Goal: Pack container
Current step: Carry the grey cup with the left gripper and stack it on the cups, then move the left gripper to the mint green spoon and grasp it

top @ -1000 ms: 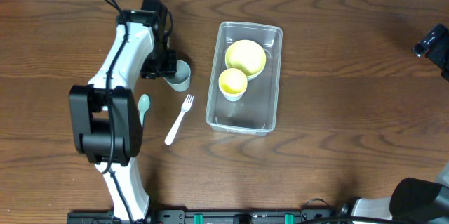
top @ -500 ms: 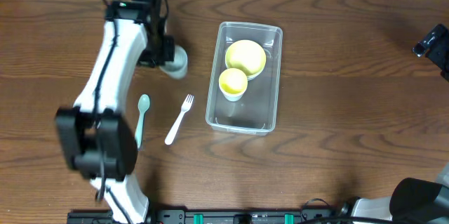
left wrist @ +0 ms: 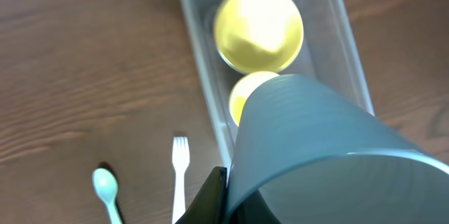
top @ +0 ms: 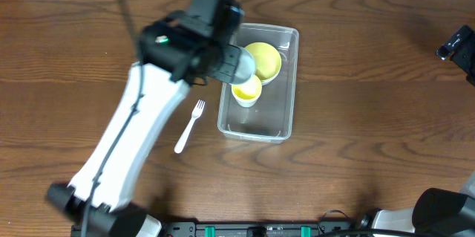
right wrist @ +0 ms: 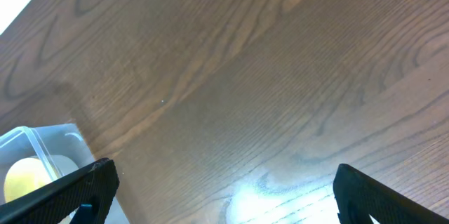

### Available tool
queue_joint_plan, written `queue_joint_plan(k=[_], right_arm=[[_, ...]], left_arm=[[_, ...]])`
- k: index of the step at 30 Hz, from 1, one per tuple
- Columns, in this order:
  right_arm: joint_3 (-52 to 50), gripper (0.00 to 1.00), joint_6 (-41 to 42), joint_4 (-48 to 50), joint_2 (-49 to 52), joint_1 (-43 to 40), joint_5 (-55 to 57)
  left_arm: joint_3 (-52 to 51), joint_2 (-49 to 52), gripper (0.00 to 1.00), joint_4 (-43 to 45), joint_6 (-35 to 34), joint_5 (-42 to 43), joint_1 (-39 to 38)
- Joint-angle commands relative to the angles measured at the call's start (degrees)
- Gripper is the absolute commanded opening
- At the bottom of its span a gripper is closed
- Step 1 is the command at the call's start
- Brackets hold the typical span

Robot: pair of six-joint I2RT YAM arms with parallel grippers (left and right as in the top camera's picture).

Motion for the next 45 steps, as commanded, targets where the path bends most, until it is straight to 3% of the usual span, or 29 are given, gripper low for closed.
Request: queue_joint_plan(k=[1,12,13,14,17,22,25,32,36,40,45], right_arm=[[0.0,0.99,-0.7,-0.1,-0.5,-0.2,0.0],[0.0,0.99,-0.7,-0.1,-0.5,-0.2,0.0],[0.0,0.99,-0.7,-0.1,-0.5,-0.2,0.0],[0.0,0.99,-0.7,-0.1,-0.5,-0.2,0.0],[0.0,0.99,-0.7,-0.1,-0.5,-0.2,0.0],[0.0,0.99,-0.7,-0.1,-0.5,-0.2,0.0],[0.0,0.99,-0.7,-0.1,-0.5,-0.2,0.0],[0.0,0.99,-0.7,-0.1,-0.5,-0.2,0.0],[0.0,0.99,-0.7,-0.1,-0.5,-0.2,0.0],[0.0,0.99,-0.7,-0.1,-0.5,-0.2,0.0],[0.0,0.99,-0.7,-0.1,-0.5,-0.2,0.0]], left_arm=[[-1.1,5.1,0.06,0.0,1.0,-2.8,-0.8],[-1.1,17.9,0.06,0.4,0.9,-3.5,-1.0],[-1.1,18.5,0.10,0.3,0.9,-3.5,-1.0],[-1.1,18.9,0.22,0.2,0.5,-3.4,-1.0],[-0.5,18.0,0.45,-0.4,-0.3,-3.5,-0.9],[1.8,10.5,0.63,-1.5,-4.1,-4.5,0.3],[1.8,4.1,0.68,-3.0,-5.4,-8.6,2.4],[0.7,-1.8,0.70,-13.8,-5.2,-10.8,12.7],[-5.4,-1.6,0.70,-16.7,-3.5,-10.1,19.2],[-16.9,-1.6,0.70,-10.4,0.2,-2.6,25.2],[-32.3,-1.6,0.68,2.4,7.1,-2.4,29.6]])
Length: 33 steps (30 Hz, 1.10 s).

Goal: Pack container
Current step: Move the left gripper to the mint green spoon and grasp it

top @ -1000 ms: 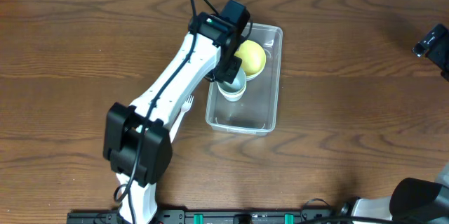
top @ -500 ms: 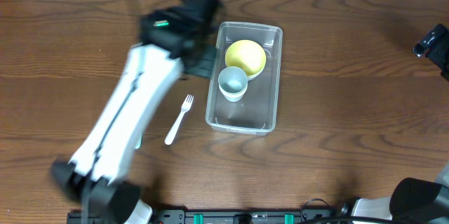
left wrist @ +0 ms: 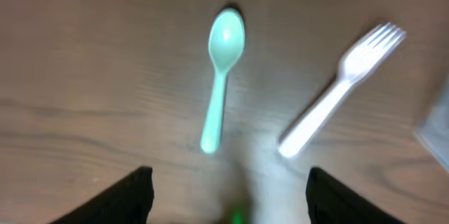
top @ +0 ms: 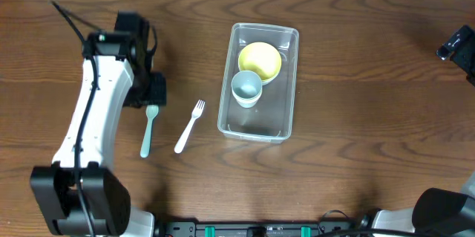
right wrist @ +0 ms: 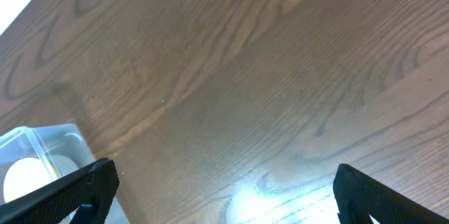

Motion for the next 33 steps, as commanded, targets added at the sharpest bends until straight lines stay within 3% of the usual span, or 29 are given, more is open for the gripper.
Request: queue_joint_plan(k=[1,10,18,23,25,30,33], right_arm=[[0.0,0.99,-0.7,-0.1,-0.5,-0.2,0.0],[0.0,0.99,-0.7,-0.1,-0.5,-0.2,0.0],[0.0,0.99,-0.7,-0.1,-0.5,-0.2,0.0],[0.0,0.99,-0.7,-0.1,-0.5,-0.2,0.0],[0.0,0.99,-0.7,-0.1,-0.5,-0.2,0.0],[0.0,0.99,-0.7,-0.1,-0.5,-0.2,0.0],[0.0,0.99,-0.7,-0.1,-0.5,-0.2,0.0]], left_arm=[[-7.9,0.0,0.65,4.7,7.1,1.9,2.2],[-20.5,0.1,0.64,20.6,15.2,6.0,5.2],[-26.4,2.5,0.63,29.5,15.3,6.3,5.2],[-26.6,4.1,0.57,30.5,15.3,5.9,5.2],[-26.6,4.1,0.49,31.2,15.3,5.7,5.2],[-26.4,4.1,0.06,31.5,15.2,5.5,5.2],[-25.3,4.0,0.06,30.6,13.6,5.5,5.2]])
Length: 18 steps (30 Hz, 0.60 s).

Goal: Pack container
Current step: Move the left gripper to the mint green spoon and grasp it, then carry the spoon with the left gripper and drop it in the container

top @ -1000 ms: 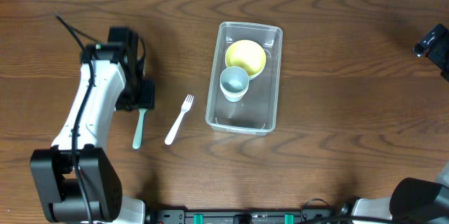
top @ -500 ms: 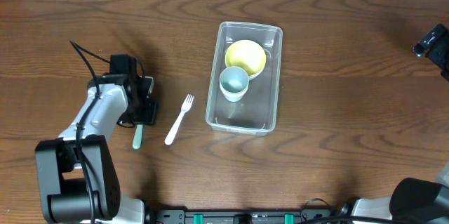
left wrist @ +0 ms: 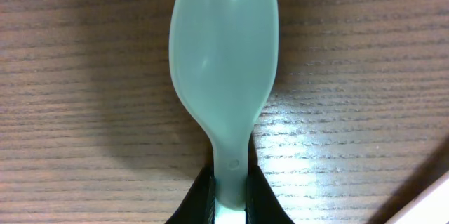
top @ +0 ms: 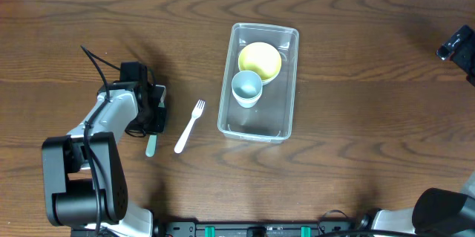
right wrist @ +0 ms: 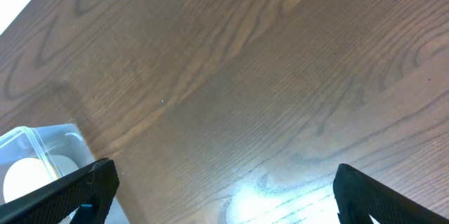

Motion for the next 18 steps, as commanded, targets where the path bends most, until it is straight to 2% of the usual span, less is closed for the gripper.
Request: queue_joint_plan(k=[1,5,11,15,18], right_arm=[[0.0,0.99,-0.7,-0.1,-0.5,-0.2,0.0],[0.0,0.99,-0.7,-0.1,-0.5,-0.2,0.0],[0.0,0.99,-0.7,-0.1,-0.5,-0.2,0.0],[0.0,0.99,-0.7,-0.1,-0.5,-0.2,0.0],[0.0,0.99,-0.7,-0.1,-0.5,-0.2,0.0]], left_arm=[[1.7,0.2,0.06,-1.4,-2.1,-0.6,0.1],[7.8,-2.4,0.06,-8.0,-3.9,-0.6,0.0],[22.8,-9.9,0.06,-20.2,-3.7,2.4,-2.9],[29.3,-14.9,0.06,-22.4,2.3,8.0,-8.7],[30.2,-18.4,0.06,-22.0,11.6,8.8,-16.1]])
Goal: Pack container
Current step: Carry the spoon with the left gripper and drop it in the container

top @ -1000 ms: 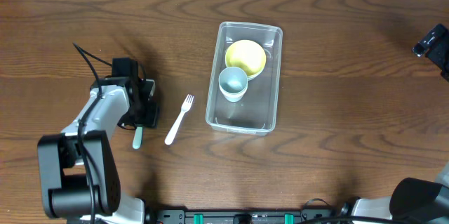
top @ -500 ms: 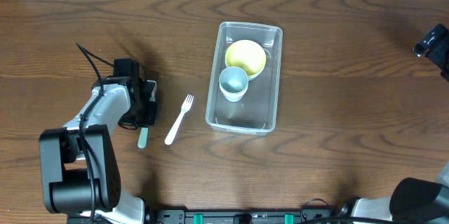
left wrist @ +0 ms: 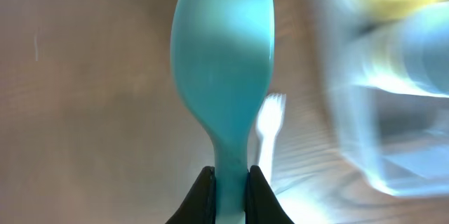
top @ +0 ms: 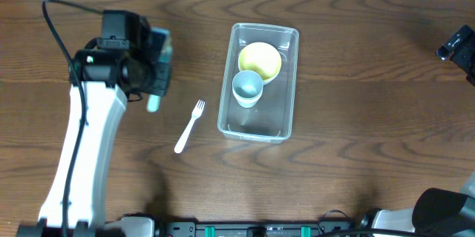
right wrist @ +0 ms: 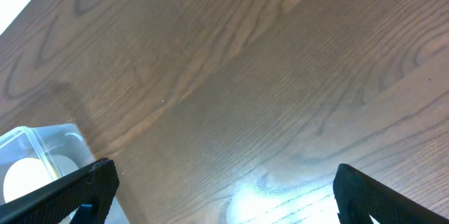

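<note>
My left gripper is shut on the handle of a teal plastic spoon, holding it up off the table, left of the clear plastic container. In the left wrist view its fingers pinch the handle, and the spoon's bowl points away from the camera. Inside the container are a yellow bowl and a grey-blue cup. A white plastic fork lies on the table between the arm and the container. My right gripper is open over bare wood at the far right.
The table is dark wood. The container's near half holds nothing. A corner of the container shows at the left edge of the right wrist view. The left wrist view is blurred, with the fork and container smeared behind the spoon.
The left gripper, then low on the table and shut on the spoon's handle, is now higher and farther back with the spoon lifted clear. The right arm has not moved.
The left gripper first held the grey-blue cup over the container, above a yellow cup. Then the cup stood in the container at that spot and the gripper was open over the spoon. It then shut on the spoon's handle, and now holds it in the air.
</note>
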### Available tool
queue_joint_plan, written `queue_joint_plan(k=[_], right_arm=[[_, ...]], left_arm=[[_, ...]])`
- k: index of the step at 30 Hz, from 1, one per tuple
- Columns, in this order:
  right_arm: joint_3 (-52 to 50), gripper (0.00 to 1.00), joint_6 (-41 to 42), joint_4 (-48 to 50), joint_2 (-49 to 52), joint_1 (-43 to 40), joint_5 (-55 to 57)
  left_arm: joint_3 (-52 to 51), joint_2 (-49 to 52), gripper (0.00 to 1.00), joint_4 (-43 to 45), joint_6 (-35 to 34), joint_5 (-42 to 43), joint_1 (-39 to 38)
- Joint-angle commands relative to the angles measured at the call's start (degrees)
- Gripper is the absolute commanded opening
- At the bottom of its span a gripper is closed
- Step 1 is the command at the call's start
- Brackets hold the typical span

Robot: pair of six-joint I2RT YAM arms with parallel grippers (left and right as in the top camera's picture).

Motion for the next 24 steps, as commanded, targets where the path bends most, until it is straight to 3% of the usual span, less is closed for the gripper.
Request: queue_joint_plan(k=[1,5,8,20,24], right_arm=[[0.0,0.99,-0.7,-0.1,-0.5,-0.2,0.0],[0.0,0.99,-0.7,-0.1,-0.5,-0.2,0.0],[0.0,0.99,-0.7,-0.1,-0.5,-0.2,0.0],[0.0,0.99,-0.7,0.0,-0.5,-0.2,0.0],[0.0,0.99,-0.7,-0.1,-0.5,-0.2,0.0]], left_arm=[[0.7,-2.9,0.06,-0.8,14.1,3.4,-8.3],[0.0,-2.4,0.06,-1.1,29.5,3.4,-18.8],[-0.6,0.2,0.06,-1.0,35.9,3.4,-23.6],[-0.5,17.0,0.06,4.9,38.9,3.4,-32.2],[-0.5,17.8,0.21,5.6,38.8,2.4,-32.5]])
